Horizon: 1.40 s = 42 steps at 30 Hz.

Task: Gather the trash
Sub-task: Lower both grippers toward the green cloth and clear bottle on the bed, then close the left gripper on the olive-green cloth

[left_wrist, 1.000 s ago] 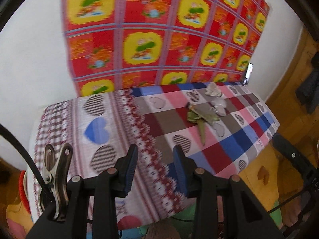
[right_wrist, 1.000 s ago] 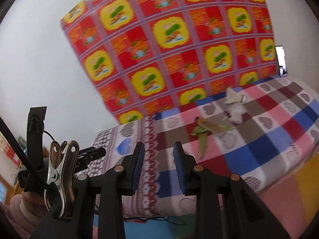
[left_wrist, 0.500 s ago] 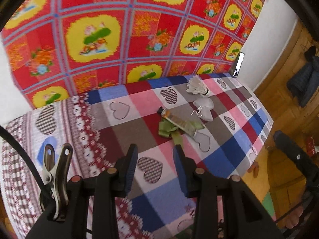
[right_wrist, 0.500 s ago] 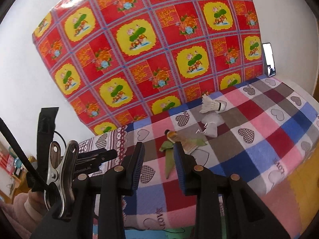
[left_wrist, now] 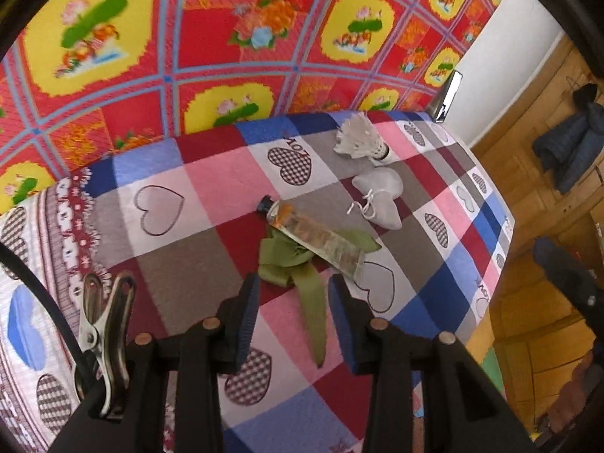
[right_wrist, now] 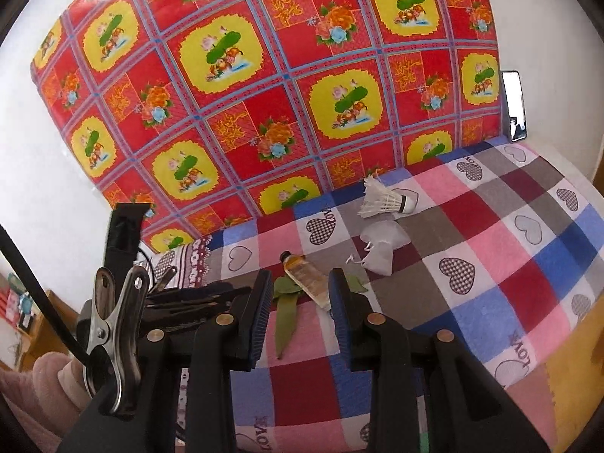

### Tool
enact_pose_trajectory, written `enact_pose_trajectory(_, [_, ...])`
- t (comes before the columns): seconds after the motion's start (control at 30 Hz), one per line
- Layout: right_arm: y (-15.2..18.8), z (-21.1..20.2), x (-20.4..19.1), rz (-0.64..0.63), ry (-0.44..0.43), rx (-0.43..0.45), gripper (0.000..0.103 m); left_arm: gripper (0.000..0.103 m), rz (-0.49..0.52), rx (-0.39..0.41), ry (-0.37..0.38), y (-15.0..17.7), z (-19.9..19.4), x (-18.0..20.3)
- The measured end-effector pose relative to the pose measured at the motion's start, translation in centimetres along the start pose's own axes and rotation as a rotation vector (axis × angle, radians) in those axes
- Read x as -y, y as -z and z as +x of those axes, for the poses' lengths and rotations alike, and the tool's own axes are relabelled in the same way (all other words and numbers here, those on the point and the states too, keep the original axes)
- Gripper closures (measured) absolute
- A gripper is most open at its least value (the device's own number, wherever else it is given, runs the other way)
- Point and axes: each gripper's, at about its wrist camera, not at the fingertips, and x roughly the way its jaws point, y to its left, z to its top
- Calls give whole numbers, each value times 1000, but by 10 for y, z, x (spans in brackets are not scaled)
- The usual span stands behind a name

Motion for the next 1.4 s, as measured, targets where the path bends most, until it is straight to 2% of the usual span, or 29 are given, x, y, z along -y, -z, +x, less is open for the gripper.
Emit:
enact_pose_trajectory(0.2, [-8, 5, 7, -26, 0, -39, 72, 64, 8, -50, -28, -4, 33, 2])
enact_pose_trajectory(0.53, [-22, 32, 38, -6, -57, -99, 72, 64, -23, -104, -85, -10, 66, 4])
enact_pose_trajectory(0.7, [-27, 44, 50, -13, -78, -131, 72, 64, -17, -99, -120, -14, 71, 8])
enact_pose_trajectory(0.83, [-27, 53, 58, -9, -93, -155, 72, 59, 11, -96, -152, -15, 75, 16])
enact_pose_trajectory(0.97, [-29, 58, 64, -10, -109, -166, 71, 59, 48, -96, -198, -16, 79, 25])
enact_pose_trajectory(1.07, [-30, 61, 68, -13, -122, -172, 71, 73, 58, -88, -241, -16, 80, 27])
enact_pose_trajectory(1.2, [-32, 67, 70, -17, -138, -184, 71, 92, -5, -81, -206, -15, 77, 19])
enact_pose_trajectory(1.27, [-33, 70, 70, -21, -143, -190, 71, 94, -52, -70, -187, -14, 73, 14])
enact_pose_trajectory(1.4, [-33, 77, 69, -40, -152, -205, 71, 95, -76, -32, -179, -9, 60, 13])
